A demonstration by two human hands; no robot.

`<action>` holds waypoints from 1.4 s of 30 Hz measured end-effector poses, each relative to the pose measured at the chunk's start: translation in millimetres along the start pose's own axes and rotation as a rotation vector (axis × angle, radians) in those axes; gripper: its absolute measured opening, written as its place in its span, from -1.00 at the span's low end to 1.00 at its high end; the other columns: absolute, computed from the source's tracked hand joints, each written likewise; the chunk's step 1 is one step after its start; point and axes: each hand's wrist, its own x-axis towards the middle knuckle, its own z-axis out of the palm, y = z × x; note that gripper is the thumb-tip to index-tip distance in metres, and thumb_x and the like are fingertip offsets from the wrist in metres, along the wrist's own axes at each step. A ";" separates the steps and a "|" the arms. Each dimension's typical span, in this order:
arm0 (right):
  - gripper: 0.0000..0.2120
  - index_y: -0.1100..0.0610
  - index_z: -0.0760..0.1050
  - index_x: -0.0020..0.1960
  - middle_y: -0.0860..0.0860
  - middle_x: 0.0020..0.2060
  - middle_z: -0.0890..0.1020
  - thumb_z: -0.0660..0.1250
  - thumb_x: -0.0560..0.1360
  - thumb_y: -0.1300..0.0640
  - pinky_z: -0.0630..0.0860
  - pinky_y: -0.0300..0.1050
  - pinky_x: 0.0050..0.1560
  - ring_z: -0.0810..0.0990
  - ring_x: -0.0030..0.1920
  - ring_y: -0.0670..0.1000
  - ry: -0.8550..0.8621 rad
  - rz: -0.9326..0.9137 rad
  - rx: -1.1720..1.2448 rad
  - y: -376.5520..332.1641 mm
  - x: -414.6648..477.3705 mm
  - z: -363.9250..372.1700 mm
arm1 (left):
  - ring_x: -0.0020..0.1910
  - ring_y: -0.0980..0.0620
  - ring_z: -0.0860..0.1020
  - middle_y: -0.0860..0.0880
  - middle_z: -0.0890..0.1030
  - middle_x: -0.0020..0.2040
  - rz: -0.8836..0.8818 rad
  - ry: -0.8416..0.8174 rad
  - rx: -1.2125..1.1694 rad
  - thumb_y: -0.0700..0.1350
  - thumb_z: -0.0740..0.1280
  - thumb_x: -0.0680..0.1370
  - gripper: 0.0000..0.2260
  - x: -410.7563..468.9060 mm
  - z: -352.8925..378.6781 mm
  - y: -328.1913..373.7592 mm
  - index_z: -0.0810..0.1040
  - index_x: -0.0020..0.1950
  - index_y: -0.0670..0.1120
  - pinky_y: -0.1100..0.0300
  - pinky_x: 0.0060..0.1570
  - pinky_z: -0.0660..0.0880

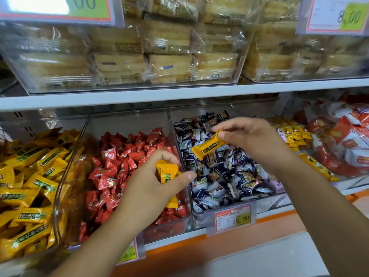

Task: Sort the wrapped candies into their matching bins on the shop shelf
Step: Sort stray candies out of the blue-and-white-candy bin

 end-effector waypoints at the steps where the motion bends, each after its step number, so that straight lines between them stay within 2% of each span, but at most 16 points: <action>1: -0.84 -0.07 0.66 -0.07 -0.17 -0.27 0.67 0.39 0.50 0.19 0.48 -0.37 -0.21 0.60 -0.26 -0.14 -0.032 -0.004 0.045 -5.0 -4.5 -0.6 | -0.41 -0.14 0.42 -0.16 0.51 -0.31 0.018 0.007 0.021 0.32 0.39 0.27 -0.62 0.0 1.3 2.7 0.48 -0.04 0.16 -0.12 -0.32 0.50; 5: -0.86 0.11 0.55 -0.07 0.03 -0.23 0.62 0.39 0.48 0.33 0.56 -0.23 -0.25 0.60 -0.24 -0.04 -0.172 -0.037 0.140 -16.3 -16.4 21.0 | -0.34 -0.19 0.48 -0.13 0.52 -0.31 0.057 0.021 0.105 0.36 0.38 0.24 -0.61 1.8 2.7 10.0 0.50 -0.02 0.22 -0.08 -0.34 0.48; 9: -0.85 0.11 0.49 -0.06 0.04 -0.21 0.63 0.40 0.48 0.31 0.60 -0.11 -0.20 0.62 -0.21 0.02 -0.202 -0.055 0.195 -15.6 -20.8 42.0 | -0.48 0.04 0.37 -0.10 0.50 -0.39 0.077 -0.024 0.138 0.26 0.43 0.30 -0.69 -1.3 0.0 10.9 0.54 -0.15 0.07 0.09 -0.43 0.35; 11: -0.86 0.09 0.50 0.01 0.03 -0.14 0.67 0.40 0.50 0.24 0.64 -0.01 -0.10 0.68 -0.14 0.05 -0.212 0.011 0.162 -15.2 -17.8 33.1 | -0.50 0.06 0.34 -0.10 0.46 -0.42 0.041 -0.030 0.108 0.15 0.45 0.38 -0.76 -3.6 -2.9 9.5 0.50 -0.20 0.03 0.10 -0.47 0.35; 14: -0.88 -0.08 0.53 0.07 -0.10 -0.08 0.64 0.35 0.54 0.03 0.62 -0.12 -0.06 0.65 -0.13 -0.11 -0.257 0.177 -0.317 -10.4 -14.6 8.0 | -0.52 0.04 0.37 -0.10 0.51 -0.41 0.016 -0.017 0.149 0.02 0.45 0.45 -0.86 -4.2 -9.6 5.0 0.53 -0.21 0.04 0.17 -0.50 0.35; 16: -0.77 -0.16 0.50 0.19 -0.12 0.02 0.62 0.34 0.53 -0.07 0.55 -0.18 -0.04 0.61 -0.06 -0.13 -0.409 0.281 -0.671 -5.7 -15.9 1.0 | -0.51 0.01 0.45 -0.10 0.56 -0.38 -0.008 -0.001 0.140 -0.07 0.44 0.48 -0.92 -2.2 -12.6 0.8 0.57 -0.18 0.07 0.18 -0.53 0.40; 18: -0.51 -0.21 0.34 0.39 -0.09 0.24 0.53 0.35 0.49 -0.17 0.46 -0.20 0.05 0.54 0.12 -0.09 -0.570 0.331 -0.824 -0.8 -16.9 4.4 | -0.51 0.04 0.47 -0.07 0.57 -0.39 -0.036 -0.029 0.122 -0.14 0.42 0.49 -0.87 -3.1 -10.2 -0.9 0.59 -0.13 0.11 0.16 -0.53 0.44; 20: -0.41 -0.24 0.24 0.46 -0.09 0.33 0.45 0.35 0.48 -0.20 0.41 -0.20 0.10 0.48 0.20 -0.06 -0.608 0.351 -0.835 2.6 -17.8 9.3 | -0.47 -0.02 0.48 -0.09 0.55 -0.39 -0.061 -0.089 0.106 -0.17 0.40 0.48 -0.89 -4.2 -3.3 -1.0 0.58 -0.15 0.05 0.05 -0.48 0.50; 22: -0.58 -0.17 0.41 0.36 -0.08 0.21 0.56 0.34 0.52 -0.13 0.50 -0.15 0.06 0.56 0.09 -0.06 -0.503 0.293 -0.845 3.8 -15.9 9.4 | -0.50 0.06 0.43 -0.06 0.48 -0.45 -0.079 -0.110 0.099 -0.18 0.39 0.49 -0.87 -5.5 2.3 -2.7 0.53 -0.23 -0.02 0.15 -0.51 0.47; 24: -0.83 -0.08 0.60 0.11 -0.13 0.00 0.65 0.32 0.56 -0.04 0.55 -0.15 -0.07 0.60 -0.08 -0.10 -0.286 0.164 -0.814 6.1 -11.8 8.8 | -0.51 0.09 0.41 -0.07 0.46 -0.46 -0.093 -0.107 0.084 -0.12 0.41 0.50 -0.84 -5.1 4.1 -3.4 0.50 -0.25 -0.04 0.19 -0.52 0.43; 26: -0.87 -0.02 0.63 -0.04 -0.17 -0.16 0.62 0.31 0.57 0.02 0.45 -0.32 -0.17 0.55 -0.18 -0.23 -0.170 0.022 -0.686 9.1 -5.9 17.5 | -0.51 0.07 0.41 -0.13 0.49 -0.42 -0.095 -0.114 0.069 0.04 0.45 0.45 -0.78 -5.5 4.2 -0.5 0.49 -0.24 -0.04 0.19 -0.52 0.41; 27: -0.85 0.02 0.64 -0.04 -0.16 -0.17 0.59 0.29 0.58 0.04 0.37 -0.40 -0.17 0.50 -0.15 -0.25 -0.196 -0.020 -0.676 11.4 -2.7 25.7 | -0.53 0.10 0.40 -0.10 0.48 -0.43 -0.098 -0.122 0.064 0.12 0.46 0.40 -0.73 -6.5 4.5 1.0 0.49 -0.24 -0.04 0.24 -0.53 0.38; 29: -0.78 0.06 0.64 0.03 -0.07 -0.06 0.54 0.25 0.60 0.00 0.31 -0.32 -0.04 0.43 0.03 -0.12 -0.289 -0.059 -0.821 25.5 3.8 45.5 | -0.55 0.14 0.41 -0.01 0.45 -0.47 -0.120 -0.130 0.061 0.16 0.47 0.32 -0.66 -7.4 6.2 2.7 0.48 -0.22 -0.08 0.32 -0.54 0.36; 32: -0.70 -0.03 0.59 0.15 -0.03 0.01 0.33 0.21 0.58 -0.15 0.30 -0.10 0.15 0.29 0.23 0.04 -0.330 -0.006 -1.099 40.3 11.0 62.5 | -0.53 0.13 0.41 0.01 0.45 -0.46 -0.125 -0.134 0.088 0.10 0.51 0.36 -0.69 -6.1 7.5 -0.8 0.47 -0.22 -0.06 0.31 -0.51 0.37; 39: -0.61 0.18 0.52 -0.01 0.10 0.27 0.33 0.30 0.53 -0.17 0.34 0.04 0.30 0.23 0.33 0.13 -0.377 0.161 -1.129 33.7 18.5 71.3 | -0.51 0.11 0.41 0.01 0.44 -0.44 -0.146 -0.162 0.059 0.07 0.50 0.40 -0.73 -4.6 5.3 -3.6 0.46 -0.23 -0.03 0.30 -0.50 0.36; 42: -0.64 0.21 0.51 -0.05 0.11 0.28 0.33 0.30 0.54 -0.13 0.34 0.04 0.31 0.22 0.35 0.14 -0.363 0.177 -1.096 34.9 18.6 72.5 | -0.53 0.13 0.41 0.00 0.44 -0.44 -0.150 -0.169 0.045 0.05 0.50 0.40 -0.72 -4.2 4.9 -2.8 0.47 -0.20 -0.08 0.32 -0.51 0.35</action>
